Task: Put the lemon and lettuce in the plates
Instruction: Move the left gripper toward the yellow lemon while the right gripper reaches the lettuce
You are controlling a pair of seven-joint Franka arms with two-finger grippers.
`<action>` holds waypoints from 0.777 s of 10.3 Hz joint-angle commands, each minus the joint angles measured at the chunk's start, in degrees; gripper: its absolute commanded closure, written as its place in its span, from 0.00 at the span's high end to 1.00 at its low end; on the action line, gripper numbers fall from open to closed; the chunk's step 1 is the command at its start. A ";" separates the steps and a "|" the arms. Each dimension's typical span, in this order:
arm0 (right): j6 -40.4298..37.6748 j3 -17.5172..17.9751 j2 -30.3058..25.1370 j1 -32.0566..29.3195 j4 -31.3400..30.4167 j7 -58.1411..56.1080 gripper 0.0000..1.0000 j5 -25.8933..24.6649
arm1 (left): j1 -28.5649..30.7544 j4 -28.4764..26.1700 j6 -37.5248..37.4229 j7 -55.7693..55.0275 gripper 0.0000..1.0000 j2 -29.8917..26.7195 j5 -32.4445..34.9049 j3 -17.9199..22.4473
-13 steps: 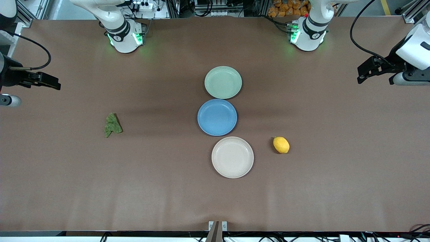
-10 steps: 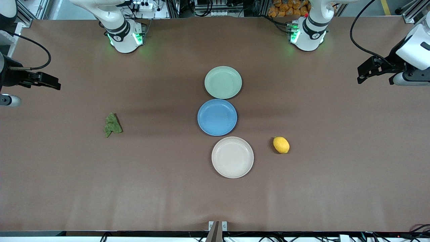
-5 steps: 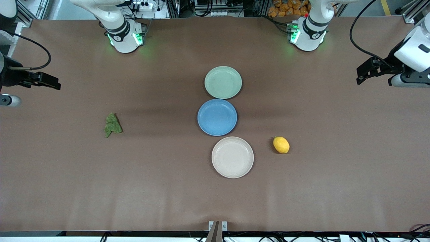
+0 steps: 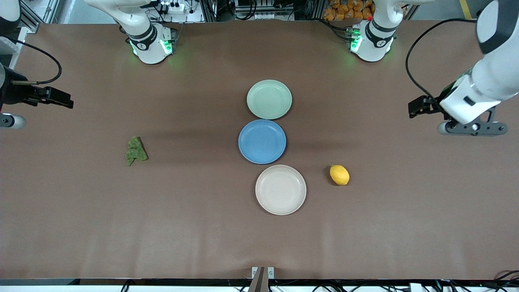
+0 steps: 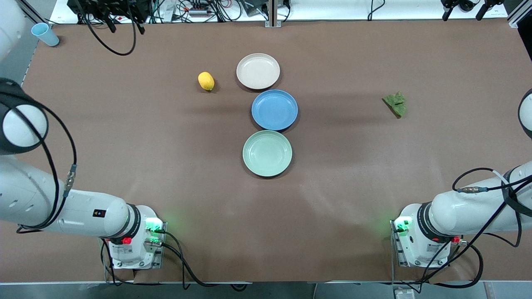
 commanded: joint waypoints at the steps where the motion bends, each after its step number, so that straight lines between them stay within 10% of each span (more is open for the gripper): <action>1: -0.32 0.34 -0.39 -0.55 -0.22 -0.80 1.00 -0.02 | -0.65 1.49 1.54 -1.16 1.00 2.95 -0.67 0.12; 8: -0.32 0.26 -0.48 -0.55 -0.30 -0.89 1.00 -0.02 | -3.28 1.23 14.89 -13.02 1.00 13.93 -2.17 -0.49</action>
